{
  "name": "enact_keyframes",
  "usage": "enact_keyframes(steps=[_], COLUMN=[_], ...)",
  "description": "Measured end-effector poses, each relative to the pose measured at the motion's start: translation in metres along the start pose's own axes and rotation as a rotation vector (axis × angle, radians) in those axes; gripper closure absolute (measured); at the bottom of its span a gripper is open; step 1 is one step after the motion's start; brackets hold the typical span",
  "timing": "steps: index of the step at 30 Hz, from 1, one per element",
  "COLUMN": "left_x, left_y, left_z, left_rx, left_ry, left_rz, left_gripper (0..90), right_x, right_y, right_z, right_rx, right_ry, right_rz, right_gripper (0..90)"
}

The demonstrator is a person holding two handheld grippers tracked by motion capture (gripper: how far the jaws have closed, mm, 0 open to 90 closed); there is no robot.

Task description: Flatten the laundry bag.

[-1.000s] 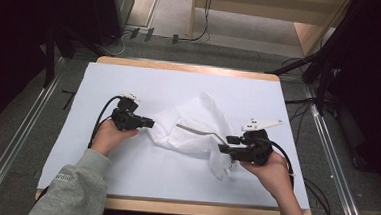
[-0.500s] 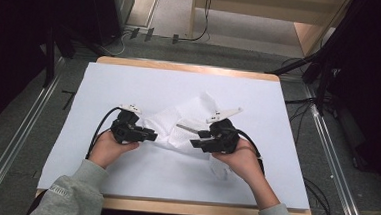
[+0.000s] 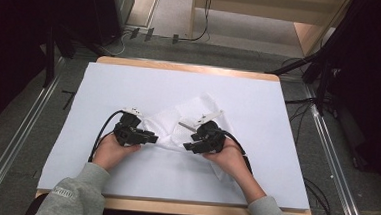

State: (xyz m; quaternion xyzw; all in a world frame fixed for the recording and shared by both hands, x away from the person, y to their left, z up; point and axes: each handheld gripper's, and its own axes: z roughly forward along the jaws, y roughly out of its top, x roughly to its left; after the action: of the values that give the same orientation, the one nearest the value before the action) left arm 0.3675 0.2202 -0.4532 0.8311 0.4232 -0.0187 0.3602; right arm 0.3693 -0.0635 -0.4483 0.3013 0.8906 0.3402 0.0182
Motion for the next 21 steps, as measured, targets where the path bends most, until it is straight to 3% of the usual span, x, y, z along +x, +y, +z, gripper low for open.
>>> enact_keyframes(steps=[3, 6, 10, 12, 16, 21], left_x=[0.005, 0.007, 0.007, 0.008, 0.008, 0.008], left_y=[0.000, 0.000, 0.001, 0.001, 0.002, 0.002], left_z=[0.003, 0.003, 0.004, 0.004, 0.004, 0.004], left_rx=[0.002, 0.000, 0.012, 0.014, 0.020, 0.022], left_ry=[0.005, 0.006, 0.034, 0.039, 0.044, 0.048], left_rz=[-0.013, -0.025, -0.010, 0.000, 0.011, 0.017], left_gripper=[72.6, 77.4, 87.1, 90.0, 90.0, 90.0], right_x=[-0.001, 0.001, 0.004, 0.003, -0.001, 0.002], right_y=[-0.002, -0.005, -0.010, -0.011, -0.010, -0.009], right_z=[0.009, 0.012, 0.012, 0.011, 0.009, -0.005], right_rx=[0.031, 0.012, -0.022, -0.025, -0.010, -0.038], right_ry=[-0.023, -0.049, -0.118, -0.128, -0.090, 0.003], right_rz=[-0.012, -0.031, -0.065, -0.069, -0.024, 0.012], right_gripper=[53.5, 58.1, 72.7, 80.8, 87.9, 88.8])
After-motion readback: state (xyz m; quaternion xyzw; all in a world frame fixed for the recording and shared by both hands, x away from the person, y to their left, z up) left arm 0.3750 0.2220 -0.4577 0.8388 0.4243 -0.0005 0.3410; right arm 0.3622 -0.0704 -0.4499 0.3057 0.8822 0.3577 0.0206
